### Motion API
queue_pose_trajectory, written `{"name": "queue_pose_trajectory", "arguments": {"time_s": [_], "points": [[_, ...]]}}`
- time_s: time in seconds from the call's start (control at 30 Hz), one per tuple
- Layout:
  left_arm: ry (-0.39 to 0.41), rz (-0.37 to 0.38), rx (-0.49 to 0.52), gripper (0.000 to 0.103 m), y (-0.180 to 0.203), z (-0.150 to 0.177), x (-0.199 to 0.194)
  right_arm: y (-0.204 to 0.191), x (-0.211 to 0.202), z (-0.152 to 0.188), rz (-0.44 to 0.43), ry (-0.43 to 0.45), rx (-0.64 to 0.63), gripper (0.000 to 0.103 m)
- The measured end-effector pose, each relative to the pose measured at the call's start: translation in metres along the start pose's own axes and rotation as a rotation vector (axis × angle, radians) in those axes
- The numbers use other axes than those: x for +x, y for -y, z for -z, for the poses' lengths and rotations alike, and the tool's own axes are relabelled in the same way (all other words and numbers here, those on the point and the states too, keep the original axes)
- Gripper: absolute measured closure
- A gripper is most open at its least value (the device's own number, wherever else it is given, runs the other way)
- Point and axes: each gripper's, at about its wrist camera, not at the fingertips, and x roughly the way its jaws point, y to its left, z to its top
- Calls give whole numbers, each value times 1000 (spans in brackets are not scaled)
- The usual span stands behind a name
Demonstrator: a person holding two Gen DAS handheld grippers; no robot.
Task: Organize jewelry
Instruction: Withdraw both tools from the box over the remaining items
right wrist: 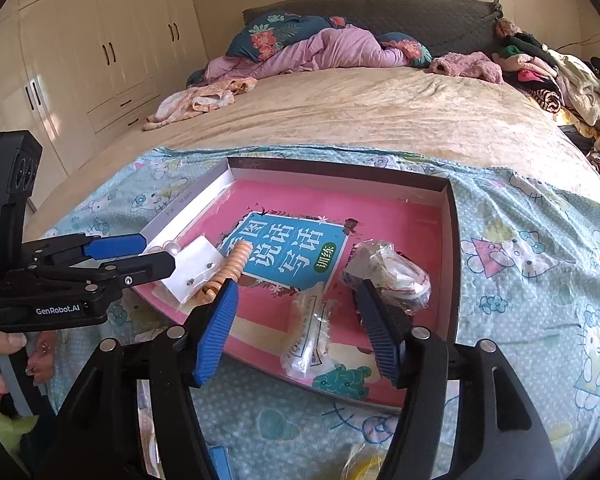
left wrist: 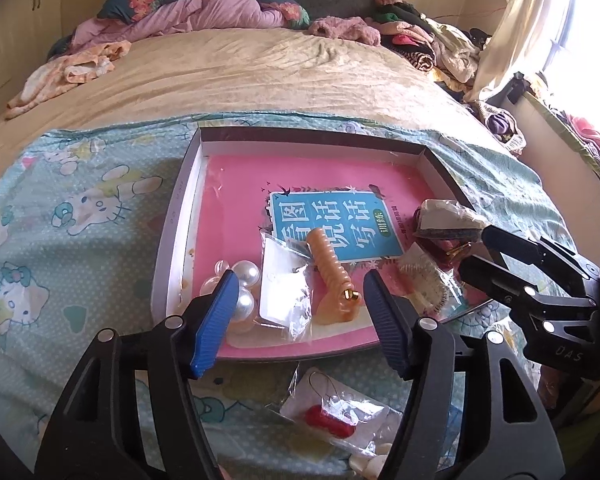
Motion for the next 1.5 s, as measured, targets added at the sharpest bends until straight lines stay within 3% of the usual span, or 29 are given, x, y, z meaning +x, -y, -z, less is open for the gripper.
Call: {"name": "queue_pose_trajectory", "arguments": {"time_s": [0.1,0.17,0.27,0.6,1.5], "points": [[9,-4,-4,37,1,1,-6,1,-13,1,4,28,14,24],[14,-3,-6,35,2,2,-11,2,-18,2,3,35,18,23],[21,-8,-7,24,4,4,-17,3,-26,1,9,46,22,21],[47,-22,-17,12,5,8,-40,3,-50,3,17,82,34,18],[82,-44,-8,11,13,38,-78,-12,-93,22,25,111,-5,18]]}}
